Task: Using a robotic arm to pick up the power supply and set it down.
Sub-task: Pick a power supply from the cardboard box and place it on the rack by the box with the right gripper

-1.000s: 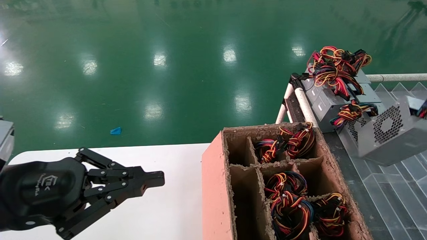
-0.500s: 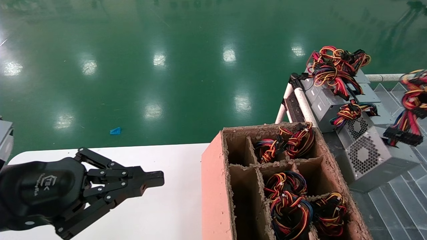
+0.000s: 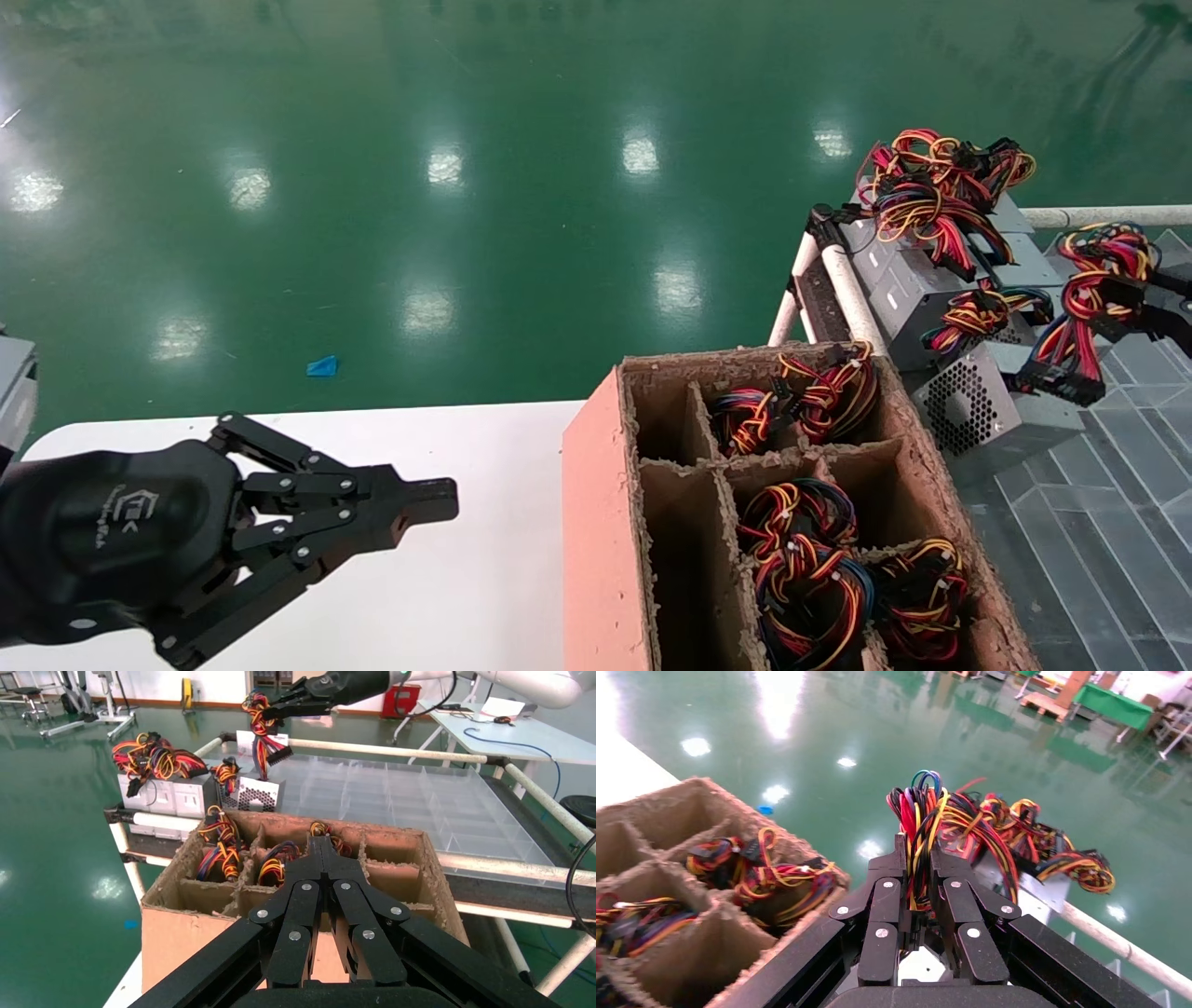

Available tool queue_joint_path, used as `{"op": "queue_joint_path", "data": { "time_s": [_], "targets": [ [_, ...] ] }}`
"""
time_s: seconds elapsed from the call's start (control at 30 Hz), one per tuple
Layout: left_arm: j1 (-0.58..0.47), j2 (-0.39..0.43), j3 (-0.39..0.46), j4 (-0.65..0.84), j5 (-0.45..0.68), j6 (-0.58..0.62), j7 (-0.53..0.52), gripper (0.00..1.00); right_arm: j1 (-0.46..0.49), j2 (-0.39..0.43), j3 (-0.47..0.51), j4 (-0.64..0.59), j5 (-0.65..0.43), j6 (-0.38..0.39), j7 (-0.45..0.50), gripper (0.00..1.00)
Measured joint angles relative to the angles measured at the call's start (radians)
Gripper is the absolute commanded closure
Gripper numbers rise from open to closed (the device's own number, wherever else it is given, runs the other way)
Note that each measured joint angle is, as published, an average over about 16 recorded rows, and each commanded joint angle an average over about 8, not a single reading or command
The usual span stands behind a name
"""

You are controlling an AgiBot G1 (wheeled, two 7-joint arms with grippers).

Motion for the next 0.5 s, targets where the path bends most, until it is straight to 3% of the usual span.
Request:
{"op": "queue_joint_path", "data": {
  "time_s": [0.5],
  "targets": [
    [0.0,0.0,0.0,0.0,0.0,0.0,0.0,1.0,0.376,-0.138,-0.225,-0.209,-0.156,-0.011,-0.086,1.0]
  ]
}}
